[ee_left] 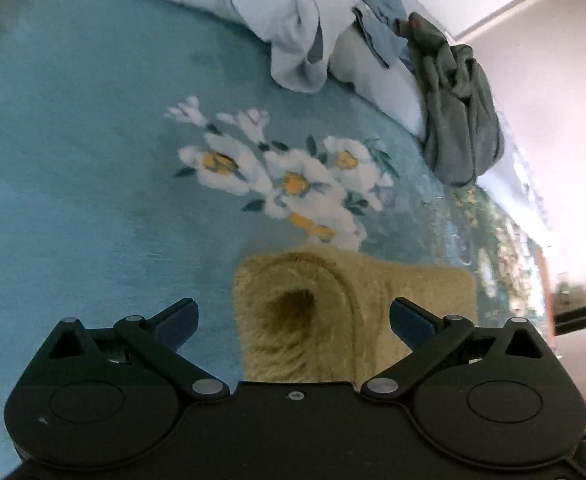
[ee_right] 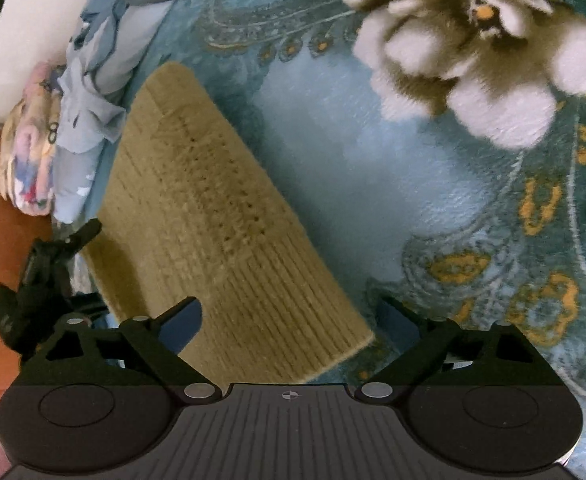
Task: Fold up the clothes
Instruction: 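Grasp the sweater strip end with both grippers and lift it to fold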
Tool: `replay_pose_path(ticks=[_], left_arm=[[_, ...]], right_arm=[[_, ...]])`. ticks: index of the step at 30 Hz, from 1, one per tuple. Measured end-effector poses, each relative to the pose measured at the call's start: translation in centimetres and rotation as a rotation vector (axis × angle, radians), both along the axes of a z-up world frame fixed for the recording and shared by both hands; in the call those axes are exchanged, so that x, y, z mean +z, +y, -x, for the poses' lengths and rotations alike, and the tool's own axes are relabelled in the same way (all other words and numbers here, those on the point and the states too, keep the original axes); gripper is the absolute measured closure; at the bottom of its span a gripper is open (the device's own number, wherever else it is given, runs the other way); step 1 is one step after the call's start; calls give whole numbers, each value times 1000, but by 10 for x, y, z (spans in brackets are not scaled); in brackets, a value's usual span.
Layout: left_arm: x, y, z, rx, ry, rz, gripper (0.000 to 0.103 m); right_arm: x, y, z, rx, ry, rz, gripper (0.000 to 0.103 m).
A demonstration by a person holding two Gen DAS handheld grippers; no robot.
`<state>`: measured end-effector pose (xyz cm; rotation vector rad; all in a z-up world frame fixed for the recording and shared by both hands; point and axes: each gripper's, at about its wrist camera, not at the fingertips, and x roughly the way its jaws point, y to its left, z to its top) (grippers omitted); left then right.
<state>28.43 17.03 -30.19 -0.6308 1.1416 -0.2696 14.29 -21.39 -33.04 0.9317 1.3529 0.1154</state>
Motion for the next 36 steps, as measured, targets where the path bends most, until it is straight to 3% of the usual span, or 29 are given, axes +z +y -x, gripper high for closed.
replay_pose_path(ticks=[4, 7, 10, 13, 17, 20, 28, 31, 36], left_arm=[[-11, 1, -11, -11, 39, 70, 23], [-15, 0, -15, -32, 51, 70, 27], [-18, 2, -16, -30, 59, 67, 37], [-16, 0, -10, -3, 36, 44, 55], [-9, -6, 3, 47, -12, 15, 68], [-3, -7, 13, 103, -36, 26, 73], [36, -11, 41, 179, -96, 1, 74], [52, -11, 62, 226, -98, -11, 74], [76, -15, 118, 351, -88, -27, 75]], right_arm=[[1, 6, -6, 36, -7, 5, 9], [5, 10, -9, 69, -12, 27, 22], [7, 12, -13, 86, -3, 28, 43], [10, 14, -18, 99, 8, 29, 52], [16, 17, -21, 100, 27, 43, 64], [22, 15, -20, 92, 35, 44, 72], [49, 14, -36, 174, 2, 66, 76], [62, 14, -50, 258, -28, 74, 76], [83, 18, -82, 500, -74, 105, 76]])
